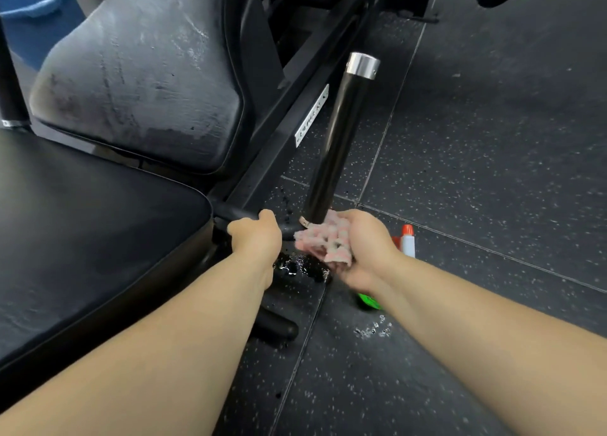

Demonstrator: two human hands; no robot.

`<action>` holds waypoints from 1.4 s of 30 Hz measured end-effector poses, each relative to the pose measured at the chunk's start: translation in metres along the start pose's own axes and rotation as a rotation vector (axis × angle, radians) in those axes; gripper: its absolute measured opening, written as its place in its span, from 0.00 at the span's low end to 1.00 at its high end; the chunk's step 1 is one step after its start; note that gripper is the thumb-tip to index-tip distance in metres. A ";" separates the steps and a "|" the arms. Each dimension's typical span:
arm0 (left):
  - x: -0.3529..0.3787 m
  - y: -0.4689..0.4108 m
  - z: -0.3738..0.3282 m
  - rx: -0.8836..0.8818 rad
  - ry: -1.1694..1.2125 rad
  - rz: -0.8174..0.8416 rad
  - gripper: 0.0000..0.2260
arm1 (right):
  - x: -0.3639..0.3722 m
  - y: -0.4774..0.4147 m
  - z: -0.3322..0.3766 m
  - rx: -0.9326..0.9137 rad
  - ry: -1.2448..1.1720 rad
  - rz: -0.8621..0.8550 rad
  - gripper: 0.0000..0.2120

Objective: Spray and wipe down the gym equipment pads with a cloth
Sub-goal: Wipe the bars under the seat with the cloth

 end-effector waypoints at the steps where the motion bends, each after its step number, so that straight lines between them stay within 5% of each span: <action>1: -0.001 0.002 0.000 -0.001 0.019 0.000 0.22 | -0.003 0.009 0.004 -0.059 0.027 -0.024 0.13; 6: -0.011 0.027 -0.007 -0.049 0.147 0.017 0.17 | 0.002 0.061 0.052 -0.561 0.160 -0.210 0.06; 9: -0.016 0.063 -0.023 -0.064 0.338 0.107 0.08 | 0.007 0.061 0.051 -0.477 0.109 0.039 0.19; 11: -0.010 0.080 -0.041 0.101 0.311 0.158 0.06 | 0.006 0.057 0.042 -0.403 0.081 0.125 0.26; 16: 0.010 0.099 -0.081 0.451 0.187 0.261 0.07 | -0.004 0.073 0.046 -0.384 0.077 0.245 0.23; 20: -0.001 0.082 -0.092 0.661 0.197 -0.011 0.03 | -0.014 0.083 0.068 -0.457 0.245 -0.002 0.15; 22: -0.001 0.071 -0.111 0.750 0.248 -0.084 0.10 | -0.015 0.084 0.084 -0.513 0.256 -0.078 0.16; 26: 0.023 0.059 -0.161 0.627 0.357 0.259 0.11 | 0.000 0.077 0.106 -0.633 0.242 -0.070 0.17; 28: 0.036 0.064 -0.175 0.718 0.143 0.382 0.13 | 0.006 0.073 0.108 -0.672 0.217 -0.042 0.17; 32: 0.045 0.060 -0.163 1.001 -0.096 0.282 0.12 | 0.010 0.064 0.104 -0.664 0.162 -0.058 0.15; 42: 0.019 0.041 -0.042 0.827 -0.137 0.183 0.19 | 0.017 0.056 0.087 -0.721 0.378 -0.142 0.14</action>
Point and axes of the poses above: each hand's wrist, its own y-axis away from the middle knuckle, its own x-axis out of the palm, z = x × y, the point moved 1 cm from there along -y, towards the middle knuckle, and after that the axes turned 13 degrees about x, right-handed, at the moved point
